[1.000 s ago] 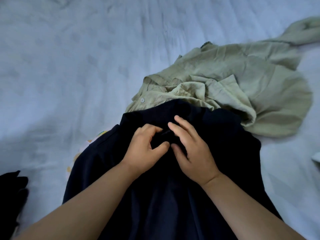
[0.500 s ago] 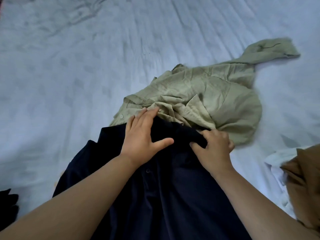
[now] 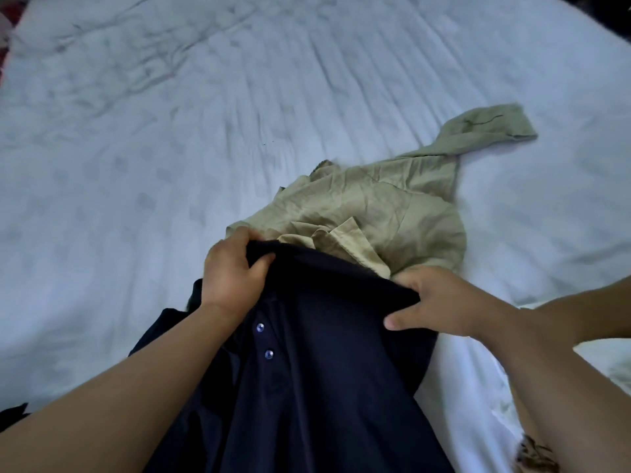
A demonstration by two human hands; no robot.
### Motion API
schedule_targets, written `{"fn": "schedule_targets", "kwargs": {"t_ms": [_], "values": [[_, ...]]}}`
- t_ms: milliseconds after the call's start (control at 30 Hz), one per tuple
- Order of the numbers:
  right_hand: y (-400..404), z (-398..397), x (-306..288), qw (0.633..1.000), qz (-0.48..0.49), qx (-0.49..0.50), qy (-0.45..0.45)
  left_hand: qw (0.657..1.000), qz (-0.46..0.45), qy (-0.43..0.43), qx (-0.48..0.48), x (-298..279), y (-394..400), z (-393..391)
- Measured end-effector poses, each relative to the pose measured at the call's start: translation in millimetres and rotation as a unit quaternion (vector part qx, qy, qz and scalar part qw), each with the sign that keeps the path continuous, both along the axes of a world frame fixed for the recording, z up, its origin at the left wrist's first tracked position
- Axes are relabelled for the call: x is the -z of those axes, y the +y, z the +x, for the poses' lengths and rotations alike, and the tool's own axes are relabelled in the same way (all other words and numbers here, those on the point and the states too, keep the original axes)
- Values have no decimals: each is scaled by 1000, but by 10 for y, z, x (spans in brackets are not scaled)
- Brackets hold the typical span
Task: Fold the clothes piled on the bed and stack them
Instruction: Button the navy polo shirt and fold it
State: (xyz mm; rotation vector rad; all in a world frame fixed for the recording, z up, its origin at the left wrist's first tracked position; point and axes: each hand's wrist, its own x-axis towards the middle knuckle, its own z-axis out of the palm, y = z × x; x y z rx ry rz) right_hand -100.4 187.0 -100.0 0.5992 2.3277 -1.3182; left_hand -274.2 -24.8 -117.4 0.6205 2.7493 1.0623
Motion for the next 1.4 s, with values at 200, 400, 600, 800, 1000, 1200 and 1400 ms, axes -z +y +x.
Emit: {"fn": "schedule_targets", "kwargs": {"t_ms": [200,400,600,800,1000,1200,1400], "values": [[307,246,-90,995,39,79,-39,995,-80,20,-54,48,153,89],[351,429,132,984,129,119,-43,973,-175,141,60,288,314,591],[531,582,-71,981,71,65,-167,889,-223,212,340,681,285,1399],[615,750,-132,970,-60,225,-67,878,-383,37,285,793,436,1549],[245,679,-82,940,-89,328,-25,849,-467,-52,243,710,784,1702],[-380,344,-175,921,-221,320,25,865,-410,-16,289,629,436,1602],[-1073,193,70,955,-230,182,46,929,-265,48,254,614,-756,1500]]}}
